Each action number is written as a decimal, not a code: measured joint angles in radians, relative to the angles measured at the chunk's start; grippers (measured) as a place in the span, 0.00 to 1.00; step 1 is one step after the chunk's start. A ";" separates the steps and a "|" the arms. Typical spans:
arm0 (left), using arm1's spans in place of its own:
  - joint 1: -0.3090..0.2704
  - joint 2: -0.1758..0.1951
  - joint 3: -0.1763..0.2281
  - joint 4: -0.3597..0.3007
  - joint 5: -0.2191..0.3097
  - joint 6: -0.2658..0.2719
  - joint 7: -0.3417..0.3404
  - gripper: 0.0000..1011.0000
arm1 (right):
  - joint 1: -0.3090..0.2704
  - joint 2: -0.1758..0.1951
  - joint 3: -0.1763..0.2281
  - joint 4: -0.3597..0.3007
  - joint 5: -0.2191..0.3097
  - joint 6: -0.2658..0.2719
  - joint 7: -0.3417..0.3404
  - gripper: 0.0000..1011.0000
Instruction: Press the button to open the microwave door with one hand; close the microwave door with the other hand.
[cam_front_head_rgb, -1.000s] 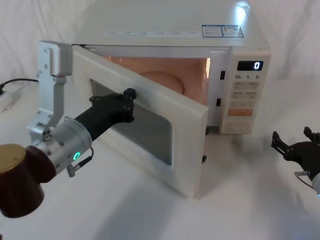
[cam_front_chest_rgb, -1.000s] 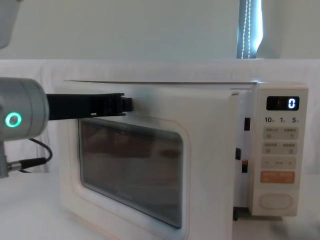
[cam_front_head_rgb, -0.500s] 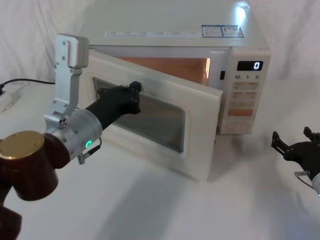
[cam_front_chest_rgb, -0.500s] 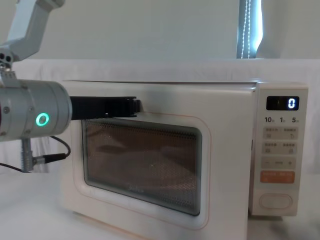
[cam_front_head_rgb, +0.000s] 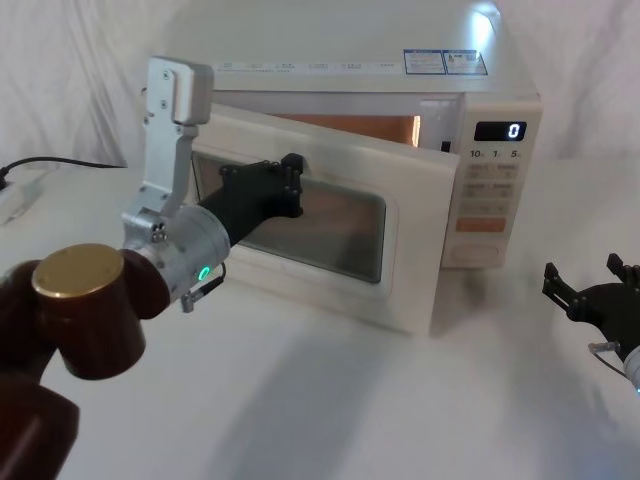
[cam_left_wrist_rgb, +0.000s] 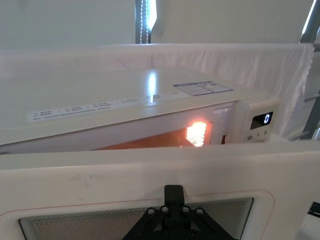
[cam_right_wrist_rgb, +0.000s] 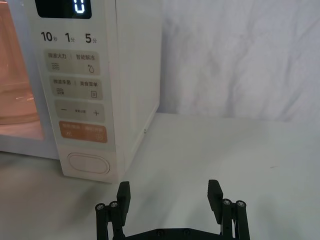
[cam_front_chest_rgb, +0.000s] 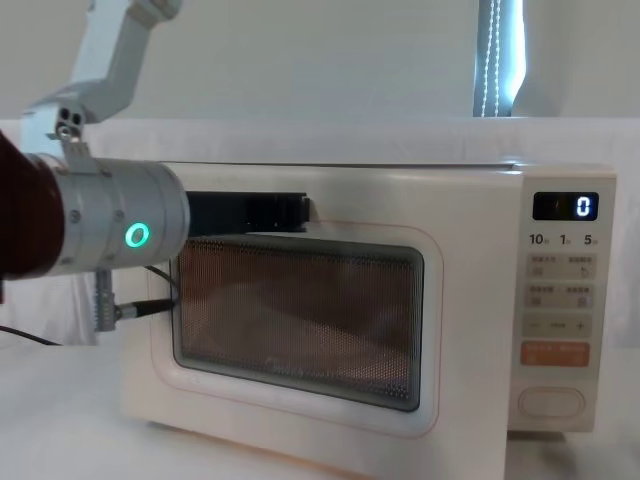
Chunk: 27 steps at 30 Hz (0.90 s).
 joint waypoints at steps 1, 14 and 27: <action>-0.003 -0.002 0.002 0.005 0.004 0.000 0.000 0.00 | 0.000 0.000 0.000 0.000 0.000 0.000 0.000 0.99; -0.037 -0.057 0.008 0.067 0.074 -0.016 0.009 0.00 | 0.000 0.000 0.000 0.000 0.000 0.000 0.000 0.99; -0.067 -0.107 -0.009 0.132 0.117 -0.039 0.011 0.00 | 0.000 0.000 0.000 0.000 0.000 0.000 0.000 0.99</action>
